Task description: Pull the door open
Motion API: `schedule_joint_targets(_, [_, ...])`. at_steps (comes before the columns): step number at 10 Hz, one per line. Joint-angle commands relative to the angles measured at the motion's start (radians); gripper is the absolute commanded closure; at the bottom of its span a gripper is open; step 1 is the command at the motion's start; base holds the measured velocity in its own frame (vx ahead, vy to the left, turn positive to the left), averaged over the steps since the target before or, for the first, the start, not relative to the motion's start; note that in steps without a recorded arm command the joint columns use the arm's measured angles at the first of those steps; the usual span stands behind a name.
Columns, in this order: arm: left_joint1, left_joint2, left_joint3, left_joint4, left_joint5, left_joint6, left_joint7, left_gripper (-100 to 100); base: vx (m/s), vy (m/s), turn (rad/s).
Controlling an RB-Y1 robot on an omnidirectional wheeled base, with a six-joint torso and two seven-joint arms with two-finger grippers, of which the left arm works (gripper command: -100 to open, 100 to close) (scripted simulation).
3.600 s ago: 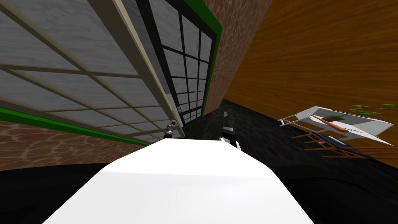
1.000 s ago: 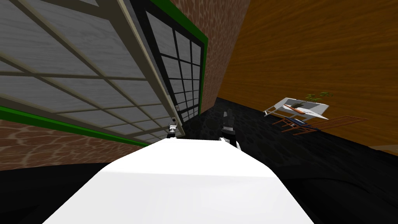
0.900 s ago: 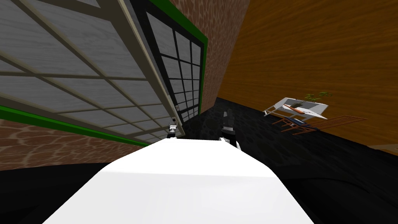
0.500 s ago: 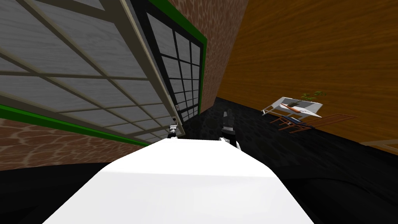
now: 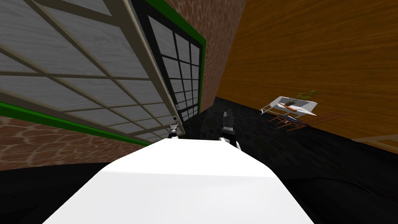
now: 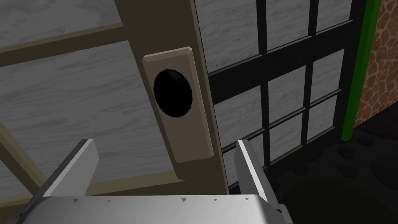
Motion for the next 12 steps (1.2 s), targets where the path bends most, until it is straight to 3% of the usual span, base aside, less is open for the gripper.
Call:
schedule_joint_targets(1, [-0.001,-0.005,-0.007,-0.005,0.018,0.001,0.050,-100,-0.066,0.021,-0.040])
schedule_joint_targets(6, [-0.004,-0.019,-0.025,-0.018,0.061,0.003,0.154,-100,-0.071,0.009,-0.027])
schedule_joint_targets(7, [-0.004,-0.016,-0.023,-0.014,0.056,0.002,0.141,-100,-0.033,0.005,-0.006])
schedule_joint_targets(8, [0.010,0.013,-0.020,-0.007,0.062,-0.005,0.177,-100,0.129,-0.003,-0.117])
schedule_joint_targets(9, [0.013,0.020,-0.019,-0.005,0.063,-0.006,0.185,-100,0.212,0.032,-0.094])
schedule_joint_targets(10, [0.025,0.045,-0.016,0.001,0.068,-0.012,0.211,-100,0.253,0.036,-0.114])
schedule_joint_targets(11, [0.025,0.045,-0.016,0.001,0.068,-0.012,0.211,-100,0.190,0.018,-0.050])
schedule_joint_targets(12, [0.040,0.077,-0.012,0.010,0.074,-0.019,0.246,-100,0.198,0.005,-0.113])
